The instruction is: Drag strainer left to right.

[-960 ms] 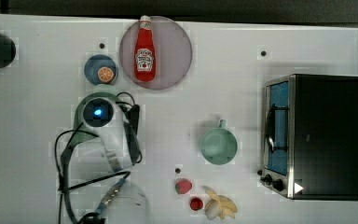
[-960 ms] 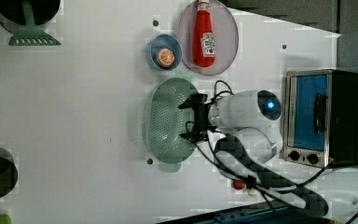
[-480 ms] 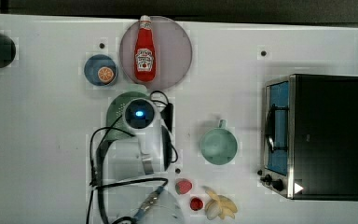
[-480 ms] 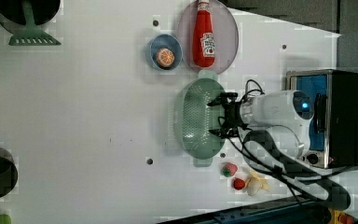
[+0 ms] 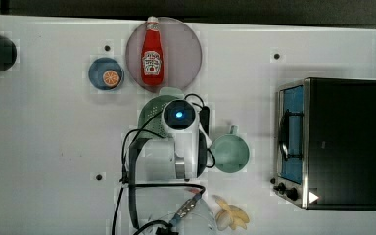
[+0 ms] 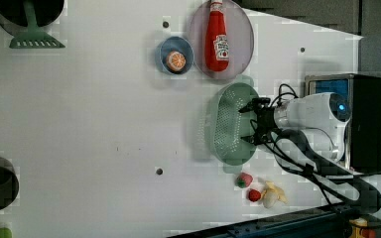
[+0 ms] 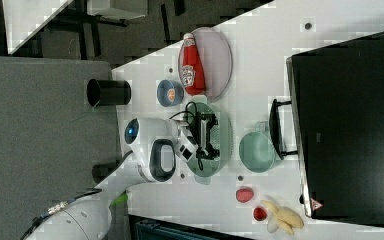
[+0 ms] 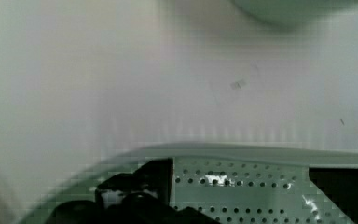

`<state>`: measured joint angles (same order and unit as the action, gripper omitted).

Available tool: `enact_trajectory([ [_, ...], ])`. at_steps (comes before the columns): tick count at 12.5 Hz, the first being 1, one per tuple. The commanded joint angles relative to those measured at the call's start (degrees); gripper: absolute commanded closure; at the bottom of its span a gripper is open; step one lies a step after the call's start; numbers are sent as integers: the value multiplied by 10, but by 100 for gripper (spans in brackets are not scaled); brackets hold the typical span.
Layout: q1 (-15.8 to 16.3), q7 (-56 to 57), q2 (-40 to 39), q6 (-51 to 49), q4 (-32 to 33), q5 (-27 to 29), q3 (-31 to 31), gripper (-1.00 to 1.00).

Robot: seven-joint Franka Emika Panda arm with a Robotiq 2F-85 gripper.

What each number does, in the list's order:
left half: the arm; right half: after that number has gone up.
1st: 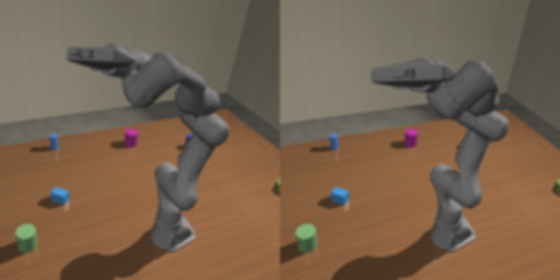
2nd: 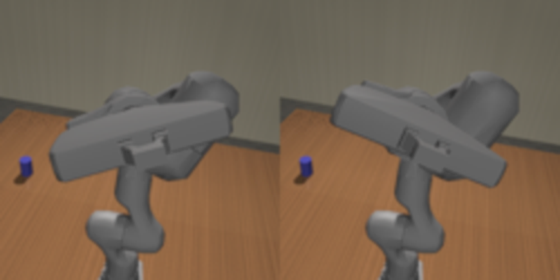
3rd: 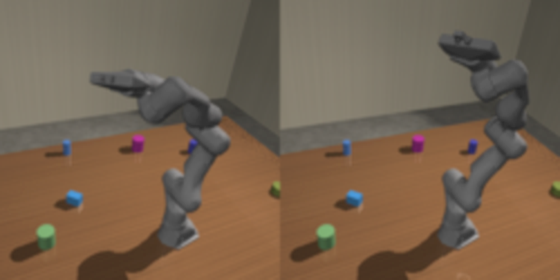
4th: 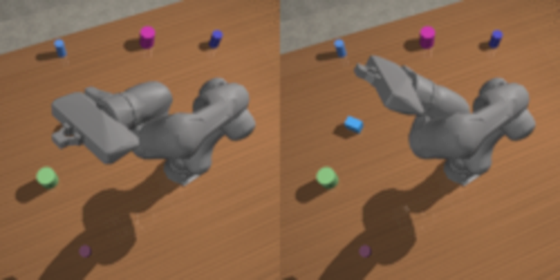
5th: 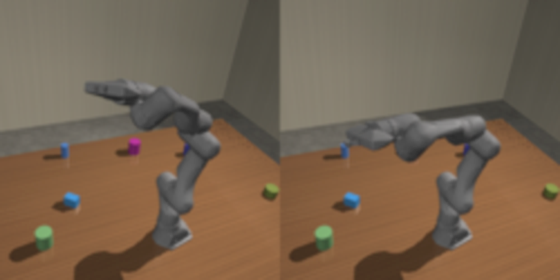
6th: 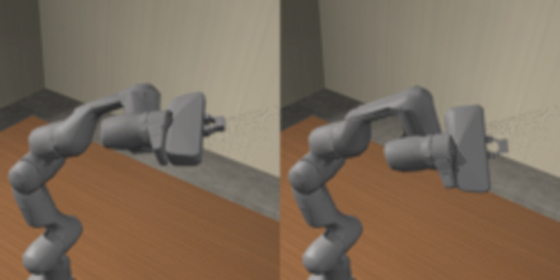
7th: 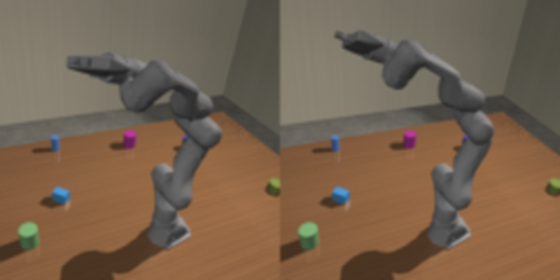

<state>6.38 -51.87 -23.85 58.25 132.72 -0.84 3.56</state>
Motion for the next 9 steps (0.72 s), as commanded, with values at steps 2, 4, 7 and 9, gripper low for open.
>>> enact_trajectory([
  [2, 4, 67, 9, 13, -1, 2, 24, -100],
  [4, 4, 97, 10, 15, 0, 2, 37, -100],
  [7, 6, 149, 30, 34, -6, 2, 21, -100],
  [9, 7, 177, 68, 24, -6, 2, -4, -100],
])
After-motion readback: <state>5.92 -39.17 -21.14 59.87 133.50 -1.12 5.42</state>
